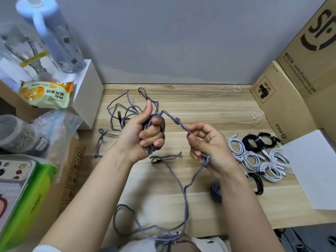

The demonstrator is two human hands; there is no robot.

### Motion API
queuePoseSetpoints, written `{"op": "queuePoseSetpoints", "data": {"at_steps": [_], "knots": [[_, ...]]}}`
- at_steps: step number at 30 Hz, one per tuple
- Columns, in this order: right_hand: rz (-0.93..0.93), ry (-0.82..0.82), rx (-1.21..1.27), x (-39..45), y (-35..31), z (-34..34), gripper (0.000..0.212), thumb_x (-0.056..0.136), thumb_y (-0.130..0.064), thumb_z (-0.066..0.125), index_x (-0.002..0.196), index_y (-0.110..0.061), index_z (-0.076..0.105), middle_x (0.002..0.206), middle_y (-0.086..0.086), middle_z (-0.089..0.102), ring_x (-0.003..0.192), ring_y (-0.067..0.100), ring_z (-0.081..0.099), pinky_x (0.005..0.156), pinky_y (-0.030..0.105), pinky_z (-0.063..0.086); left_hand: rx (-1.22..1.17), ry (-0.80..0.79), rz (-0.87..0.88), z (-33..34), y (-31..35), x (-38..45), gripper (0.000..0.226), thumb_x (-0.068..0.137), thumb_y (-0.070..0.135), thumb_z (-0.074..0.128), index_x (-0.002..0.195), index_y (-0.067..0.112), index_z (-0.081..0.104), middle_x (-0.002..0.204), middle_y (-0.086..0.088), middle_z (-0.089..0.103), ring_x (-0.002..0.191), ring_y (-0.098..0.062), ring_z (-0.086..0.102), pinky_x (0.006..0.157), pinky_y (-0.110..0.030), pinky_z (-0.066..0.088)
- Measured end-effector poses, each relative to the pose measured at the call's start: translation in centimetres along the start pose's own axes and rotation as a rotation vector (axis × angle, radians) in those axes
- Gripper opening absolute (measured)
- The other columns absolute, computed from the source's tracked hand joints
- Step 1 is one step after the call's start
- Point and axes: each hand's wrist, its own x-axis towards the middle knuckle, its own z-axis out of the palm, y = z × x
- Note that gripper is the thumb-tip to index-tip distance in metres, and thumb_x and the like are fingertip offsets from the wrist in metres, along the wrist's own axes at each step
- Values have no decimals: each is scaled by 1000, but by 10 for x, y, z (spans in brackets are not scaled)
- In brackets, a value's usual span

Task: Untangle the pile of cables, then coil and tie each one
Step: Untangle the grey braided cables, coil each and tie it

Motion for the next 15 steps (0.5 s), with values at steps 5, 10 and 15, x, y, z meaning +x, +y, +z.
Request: {"op": "queuePoseSetpoints", "data": {"at_steps": [5, 10, 15], "knots": [[-28, 119, -332, -3, -5, 8, 7, 85, -2, 61, 87, -8, 59, 53, -4, 51, 35, 3, 38, 40, 15, 32, 337, 221, 88, 1, -3, -2, 43, 71, 49, 50, 55, 13, 68, 28, 10, 19, 23, -4, 16, 37, -17, 30], [-108, 183, -572, -4, -4, 15, 21, 92, -14, 57, 71, -16, 63, 46, -8, 47, 41, 3, 40, 46, 18, 33, 605, 241, 149, 9, -5, -6, 30, 69, 38, 63, 62, 10, 72, 33, 7, 17, 29, -8, 13, 42, -20, 31], [-89, 176, -545, -7, -8, 22, 29, 94, -12, 53, 65, -15, 59, 45, -5, 43, 42, 7, 35, 42, 17, 31, 879, 219, 142, 8, -9, -5, 20, 66, 21, 75, 72, 3, 70, 37, 4, 22, 36, -12, 19, 43, -20, 32]]}}
